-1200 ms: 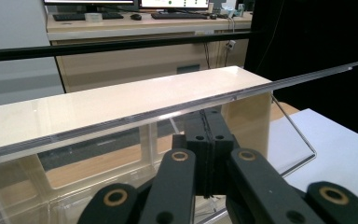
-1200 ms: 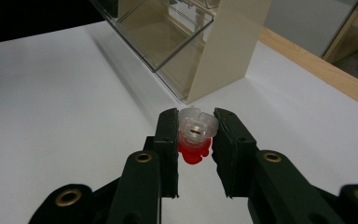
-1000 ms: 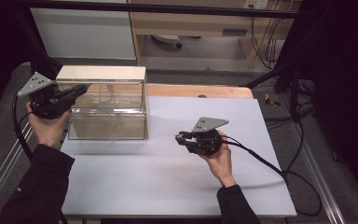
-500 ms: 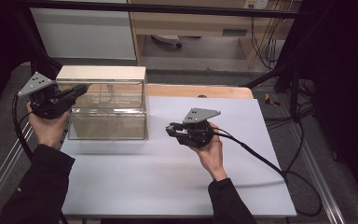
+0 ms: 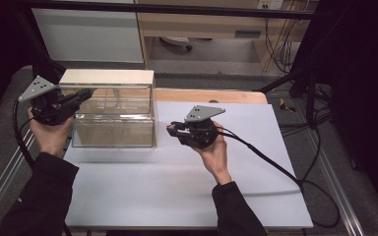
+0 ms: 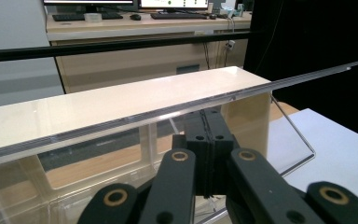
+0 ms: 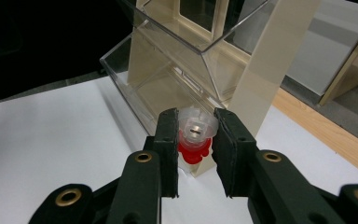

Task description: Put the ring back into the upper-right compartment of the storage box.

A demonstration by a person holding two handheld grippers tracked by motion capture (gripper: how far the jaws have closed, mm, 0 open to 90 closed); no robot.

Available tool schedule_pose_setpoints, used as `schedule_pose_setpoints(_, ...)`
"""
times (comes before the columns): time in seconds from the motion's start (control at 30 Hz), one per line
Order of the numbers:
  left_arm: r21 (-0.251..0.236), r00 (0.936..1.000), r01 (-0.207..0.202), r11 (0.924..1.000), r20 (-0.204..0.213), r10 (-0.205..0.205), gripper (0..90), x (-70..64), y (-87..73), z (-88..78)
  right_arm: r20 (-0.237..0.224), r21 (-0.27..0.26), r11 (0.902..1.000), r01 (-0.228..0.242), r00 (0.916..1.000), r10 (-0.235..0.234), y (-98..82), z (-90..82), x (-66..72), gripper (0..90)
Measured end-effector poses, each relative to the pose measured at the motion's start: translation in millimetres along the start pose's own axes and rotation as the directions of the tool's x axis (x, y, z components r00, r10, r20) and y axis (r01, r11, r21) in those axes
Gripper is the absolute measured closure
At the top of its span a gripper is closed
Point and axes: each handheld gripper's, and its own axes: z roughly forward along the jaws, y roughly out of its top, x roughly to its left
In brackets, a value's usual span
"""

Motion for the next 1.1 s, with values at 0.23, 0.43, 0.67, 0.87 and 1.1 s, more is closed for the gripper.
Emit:
schedule_pose_setpoints(0.23,0.002,1.0000,-0.001,1.0000,-0.001,0.001,89.9,0.5,0.5,0.4,0.003,-0.010,0.9999,-0.002,1.0000,0.002,8.4,4.9,-1.0,72.3)
schedule_pose_setpoints(0.43,0.003,1.0000,-0.003,1.0000,0.000,0.003,89.9,0.8,0.4,0.4,-0.002,-0.022,0.9998,0.000,1.0000,0.000,17.2,11.4,0.4,72.3)
schedule_pose_setpoints(0.67,0.003,1.0000,-0.004,1.0000,-0.002,0.004,89.9,2.3,0.3,-1.5,-0.006,-0.034,0.9994,0.003,1.0000,-0.003,29.0,19.9,2.7,72.3)
schedule_pose_setpoints(0.87,0.003,1.0000,-0.002,1.0000,-0.008,0.002,89.9,5.3,0.0,-4.1,-0.002,-0.032,0.9995,0.008,1.0000,-0.008,38.4,27.6,4.4,72.4)
schedule_pose_setpoints(1.1,0.005,1.0000,-0.005,1.0000,-0.005,0.005,89.9,5.5,0.3,-3.5,0.000,-0.040,0.9991,0.011,0.9999,-0.011,48.0,37.4,5.4,72.4)
